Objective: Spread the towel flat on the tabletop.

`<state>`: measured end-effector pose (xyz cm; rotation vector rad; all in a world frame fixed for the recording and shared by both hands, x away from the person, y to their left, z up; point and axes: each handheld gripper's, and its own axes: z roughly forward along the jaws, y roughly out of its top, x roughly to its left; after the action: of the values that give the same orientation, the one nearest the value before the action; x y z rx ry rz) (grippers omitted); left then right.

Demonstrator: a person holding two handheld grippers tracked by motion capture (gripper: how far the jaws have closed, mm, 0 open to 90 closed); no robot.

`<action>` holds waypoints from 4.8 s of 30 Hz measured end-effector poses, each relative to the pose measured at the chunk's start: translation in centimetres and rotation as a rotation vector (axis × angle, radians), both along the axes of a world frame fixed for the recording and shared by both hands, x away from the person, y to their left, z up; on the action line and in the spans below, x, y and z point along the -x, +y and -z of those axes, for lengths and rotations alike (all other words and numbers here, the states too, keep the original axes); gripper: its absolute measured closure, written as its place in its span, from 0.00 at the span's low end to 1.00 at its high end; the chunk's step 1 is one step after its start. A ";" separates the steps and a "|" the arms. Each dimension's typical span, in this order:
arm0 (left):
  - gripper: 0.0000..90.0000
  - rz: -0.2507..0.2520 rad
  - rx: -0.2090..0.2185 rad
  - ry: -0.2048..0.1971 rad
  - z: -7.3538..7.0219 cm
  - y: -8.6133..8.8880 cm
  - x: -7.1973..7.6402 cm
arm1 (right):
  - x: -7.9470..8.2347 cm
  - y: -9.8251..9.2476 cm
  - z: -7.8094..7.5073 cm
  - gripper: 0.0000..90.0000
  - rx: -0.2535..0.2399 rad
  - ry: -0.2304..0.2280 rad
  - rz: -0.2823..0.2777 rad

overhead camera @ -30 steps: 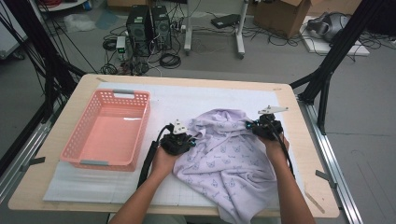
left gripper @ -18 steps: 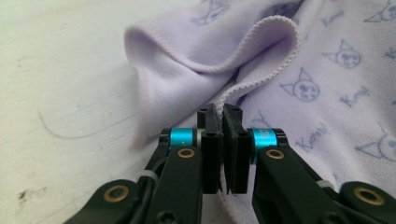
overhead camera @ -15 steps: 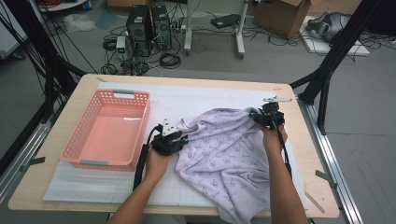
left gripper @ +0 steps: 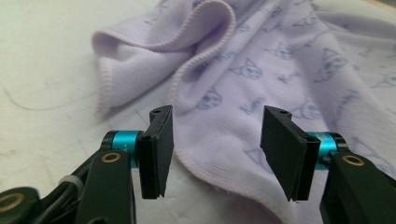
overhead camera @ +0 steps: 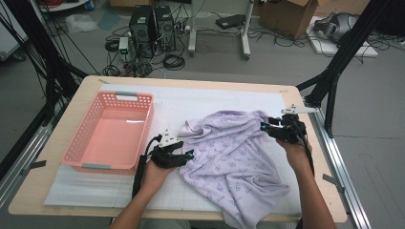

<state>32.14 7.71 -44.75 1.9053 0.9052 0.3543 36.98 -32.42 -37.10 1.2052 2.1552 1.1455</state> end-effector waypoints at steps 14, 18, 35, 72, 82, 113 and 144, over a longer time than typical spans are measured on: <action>0.94 0.044 -0.204 -0.028 0.2 -2.6 0.4 | 4.4 -1.7 5.3 0.63 0.022 0.115 -0.012; 0.95 -0.118 -0.158 -0.004 0.0 -0.9 -1.9 | 5.0 -1.3 5.8 0.62 0.031 0.141 -0.047; 0.68 -0.177 0.029 -0.039 -1.1 -0.2 -5.1 | 1.4 1.1 6.2 0.96 0.137 0.126 0.011; 0.96 0.077 -0.219 -0.047 0.1 -5.8 0.0 | 7.0 -1.8 4.9 0.65 -0.053 0.039 0.097; 0.96 -0.195 -0.139 -0.064 -0.7 -0.6 -3.1 | 7.1 0.3 5.6 0.59 -0.071 0.080 0.005; 0.51 0.010 0.020 0.008 0.0 0.5 4.4 | 9.3 -1.9 5.1 0.69 -0.009 -0.026 0.129; 0.97 -0.067 -0.128 0.067 0.1 2.5 12.0 | 16.0 -1.9 7.2 0.96 0.039 0.165 -0.112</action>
<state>20.18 10.23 -44.86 2.0178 1.0138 0.3990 21.00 -34.31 -44.31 1.2141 2.3833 1.0773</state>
